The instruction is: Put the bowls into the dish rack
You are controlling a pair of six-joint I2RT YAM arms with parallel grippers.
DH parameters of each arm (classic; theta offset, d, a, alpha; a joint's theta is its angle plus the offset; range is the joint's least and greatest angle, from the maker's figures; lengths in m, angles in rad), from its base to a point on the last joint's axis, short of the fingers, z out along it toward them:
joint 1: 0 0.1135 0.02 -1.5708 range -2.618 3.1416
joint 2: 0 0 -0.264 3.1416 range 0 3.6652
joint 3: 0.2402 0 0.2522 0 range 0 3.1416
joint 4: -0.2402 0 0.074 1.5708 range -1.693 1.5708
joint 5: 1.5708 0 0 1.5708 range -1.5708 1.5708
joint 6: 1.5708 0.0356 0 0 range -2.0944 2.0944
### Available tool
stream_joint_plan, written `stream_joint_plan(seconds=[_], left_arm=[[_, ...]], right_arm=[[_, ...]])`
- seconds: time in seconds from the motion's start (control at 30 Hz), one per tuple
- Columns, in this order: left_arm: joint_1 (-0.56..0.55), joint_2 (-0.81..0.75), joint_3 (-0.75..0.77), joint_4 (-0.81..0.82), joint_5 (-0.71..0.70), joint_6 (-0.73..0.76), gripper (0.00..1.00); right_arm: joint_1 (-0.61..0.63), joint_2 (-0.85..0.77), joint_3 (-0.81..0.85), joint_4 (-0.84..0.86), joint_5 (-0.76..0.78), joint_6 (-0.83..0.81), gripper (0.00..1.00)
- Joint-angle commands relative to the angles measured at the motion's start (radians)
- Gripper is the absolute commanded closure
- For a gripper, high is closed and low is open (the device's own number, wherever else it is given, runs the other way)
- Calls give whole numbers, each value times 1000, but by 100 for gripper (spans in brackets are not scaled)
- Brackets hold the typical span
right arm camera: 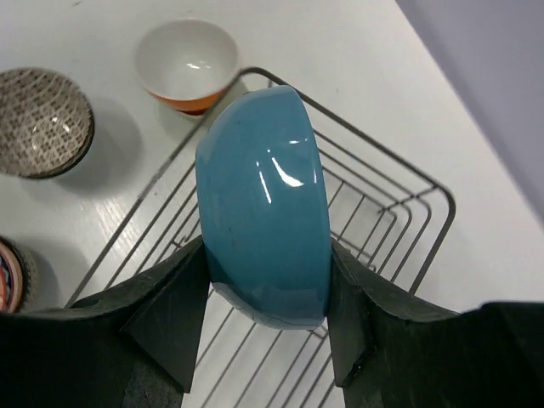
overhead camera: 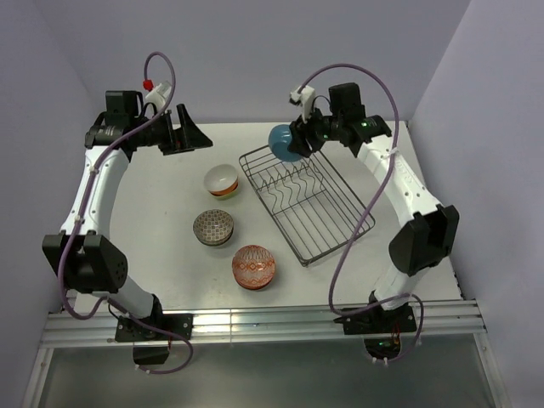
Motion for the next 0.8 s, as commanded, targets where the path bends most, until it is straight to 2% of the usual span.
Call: stream_joint_plan(seconds=[0.0, 0.1, 0.33, 0.77], left_arm=[[-4, -80, -39, 86, -32, -46, 0], [-4, -94, -73, 105, -29, -66, 1], [-4, -97, -108, 125, -22, -103, 0], [-4, -93, -143, 142, -30, -117, 1]], right_arm=[[-79, 52, 93, 48, -57, 270, 100], [-134, 117, 129, 60, -78, 362, 100], [-188, 218, 176, 80, -71, 401, 100], [-182, 311, 195, 79, 37, 422, 100]])
